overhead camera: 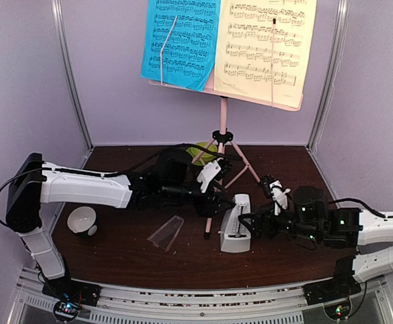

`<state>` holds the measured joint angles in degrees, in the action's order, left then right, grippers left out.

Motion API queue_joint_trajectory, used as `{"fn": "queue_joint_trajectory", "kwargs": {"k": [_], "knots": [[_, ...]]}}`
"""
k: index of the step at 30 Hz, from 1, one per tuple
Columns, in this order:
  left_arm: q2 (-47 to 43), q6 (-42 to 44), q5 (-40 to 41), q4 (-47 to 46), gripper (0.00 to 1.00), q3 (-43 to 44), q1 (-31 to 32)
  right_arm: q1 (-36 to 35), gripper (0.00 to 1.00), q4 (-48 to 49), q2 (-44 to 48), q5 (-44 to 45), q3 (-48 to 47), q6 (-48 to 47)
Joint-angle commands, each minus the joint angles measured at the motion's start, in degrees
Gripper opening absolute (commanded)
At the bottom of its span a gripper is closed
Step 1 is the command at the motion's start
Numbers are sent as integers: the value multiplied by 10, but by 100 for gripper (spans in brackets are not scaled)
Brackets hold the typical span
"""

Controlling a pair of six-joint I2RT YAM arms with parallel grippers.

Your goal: Set up the instrument practice props

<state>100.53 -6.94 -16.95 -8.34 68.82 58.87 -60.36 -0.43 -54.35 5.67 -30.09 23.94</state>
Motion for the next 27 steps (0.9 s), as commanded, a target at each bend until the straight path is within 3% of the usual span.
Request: {"fn": "queue_joint_trajectory", "kwargs": {"k": [1, 9, 19, 25, 27], "knots": [[14, 8, -17, 1, 57, 30, -9, 12, 75, -5, -13, 26, -24, -18], [21, 6, -25, 3, 57, 31, -16, 37, 60, 6, -25, 12, -25, -31], [25, 5, -28, 1, 57, 31, -18, 44, 65, 23, -50, -27, -36, -41], [27, 7, -33, 2, 57, 32, -19, 46, 63, 22, -65, -29, -48, -47], [27, 8, -34, 3, 56, 33, -18, 48, 58, 22, -65, -27, -48, -47]]}}
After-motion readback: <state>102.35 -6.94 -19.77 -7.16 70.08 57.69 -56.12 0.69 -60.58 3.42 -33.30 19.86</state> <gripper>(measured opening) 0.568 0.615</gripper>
